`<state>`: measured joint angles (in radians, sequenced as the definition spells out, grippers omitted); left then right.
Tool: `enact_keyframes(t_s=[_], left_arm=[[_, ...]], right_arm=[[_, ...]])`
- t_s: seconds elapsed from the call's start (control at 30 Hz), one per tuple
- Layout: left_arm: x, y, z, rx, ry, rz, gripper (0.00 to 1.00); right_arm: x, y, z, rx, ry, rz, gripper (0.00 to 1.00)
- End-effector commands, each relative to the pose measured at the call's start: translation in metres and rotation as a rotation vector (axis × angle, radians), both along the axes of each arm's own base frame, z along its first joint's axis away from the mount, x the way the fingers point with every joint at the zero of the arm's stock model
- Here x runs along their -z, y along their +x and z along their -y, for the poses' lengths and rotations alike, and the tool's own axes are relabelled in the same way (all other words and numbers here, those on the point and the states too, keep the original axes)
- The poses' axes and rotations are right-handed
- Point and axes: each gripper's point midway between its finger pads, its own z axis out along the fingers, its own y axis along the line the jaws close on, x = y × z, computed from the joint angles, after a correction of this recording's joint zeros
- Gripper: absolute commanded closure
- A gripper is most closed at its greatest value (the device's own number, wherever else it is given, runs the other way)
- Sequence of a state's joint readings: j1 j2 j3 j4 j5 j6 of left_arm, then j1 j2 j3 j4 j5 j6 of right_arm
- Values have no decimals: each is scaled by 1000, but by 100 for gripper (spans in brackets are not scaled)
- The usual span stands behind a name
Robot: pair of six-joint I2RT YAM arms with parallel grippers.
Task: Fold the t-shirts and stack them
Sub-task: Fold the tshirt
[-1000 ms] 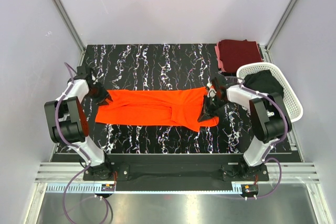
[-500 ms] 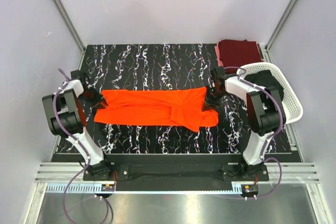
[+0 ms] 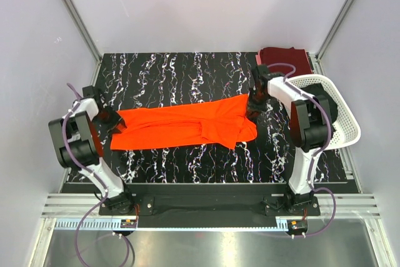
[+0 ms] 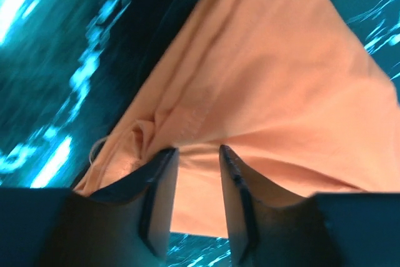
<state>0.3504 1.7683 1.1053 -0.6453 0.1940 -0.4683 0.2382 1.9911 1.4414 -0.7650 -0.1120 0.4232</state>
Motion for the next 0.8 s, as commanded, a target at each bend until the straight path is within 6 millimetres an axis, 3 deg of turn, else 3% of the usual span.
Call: enact_keyframes(t_s=[0.0,0.07,0.13,0.23,0.37,0.47,0.6,0.63,0.77], left_arm=[[-29,-6,-13,-5,102,80,58],[-46,-3,-8,-2,99,144,53],[-69,2,-3,5,114,219,51],[-92,10,9,34,119,277,50],[-108,18,44,132,134,318,48],[-115,21,65,201,161,337,47],[-121,21,76,248,197,353,44],[-122,18,77,261,206,350,44],[-135,8,83,295,233,394,44]], right_arm=[[-60,27,21,-10,-88,148,74],[-82,30,18,1,-60,191,63],[-96,28,10,10,-7,195,60],[-103,18,-7,132,108,140,57],[-101,3,-42,270,240,53,48],[-102,-2,-64,299,234,45,41],[-87,-19,-95,380,196,-36,17],[-76,-20,-95,428,167,-64,1],[-51,-27,-100,550,134,-153,0]])
